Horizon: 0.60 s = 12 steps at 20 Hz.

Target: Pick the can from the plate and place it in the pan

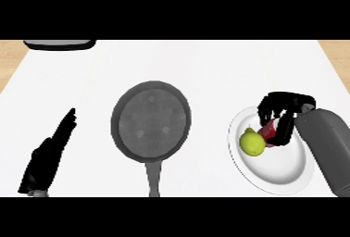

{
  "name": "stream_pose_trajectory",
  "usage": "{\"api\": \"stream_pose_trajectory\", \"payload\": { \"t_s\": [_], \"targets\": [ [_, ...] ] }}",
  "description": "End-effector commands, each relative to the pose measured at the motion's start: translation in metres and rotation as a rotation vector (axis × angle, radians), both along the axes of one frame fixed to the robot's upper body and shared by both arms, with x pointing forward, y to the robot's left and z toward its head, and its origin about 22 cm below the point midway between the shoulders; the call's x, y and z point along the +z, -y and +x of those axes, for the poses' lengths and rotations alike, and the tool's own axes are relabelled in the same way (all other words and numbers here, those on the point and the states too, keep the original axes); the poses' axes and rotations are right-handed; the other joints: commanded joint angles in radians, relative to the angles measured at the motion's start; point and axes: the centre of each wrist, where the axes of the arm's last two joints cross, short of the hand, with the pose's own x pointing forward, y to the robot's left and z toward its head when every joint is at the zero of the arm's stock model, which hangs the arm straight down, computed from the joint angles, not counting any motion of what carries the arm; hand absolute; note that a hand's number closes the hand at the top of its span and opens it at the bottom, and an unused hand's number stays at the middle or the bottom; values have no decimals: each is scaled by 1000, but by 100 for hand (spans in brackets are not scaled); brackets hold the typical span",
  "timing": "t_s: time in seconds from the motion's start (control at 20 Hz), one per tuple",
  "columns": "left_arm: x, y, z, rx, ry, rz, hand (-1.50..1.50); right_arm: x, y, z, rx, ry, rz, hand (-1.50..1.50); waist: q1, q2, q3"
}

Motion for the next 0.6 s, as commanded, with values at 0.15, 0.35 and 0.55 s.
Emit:
{"api": "stream_pose_trajectory", "payload": {
  "t_s": [0.15,0.35,0.55],
  "targets": [
    [-8,-2,-10,29,-4,-6,0,15,-28,-19,-82,467,-218,150,-18,-9,1],
    [-6,-14,-2,46,-7,6,0,39,-36,-37,-84,761,-120,150,-41,-10,1],
    [-14,-2,-6,36,-14,-12,0,80,-66,-37,-57,1102,15,150,-21,-6,2]
  ]
}}
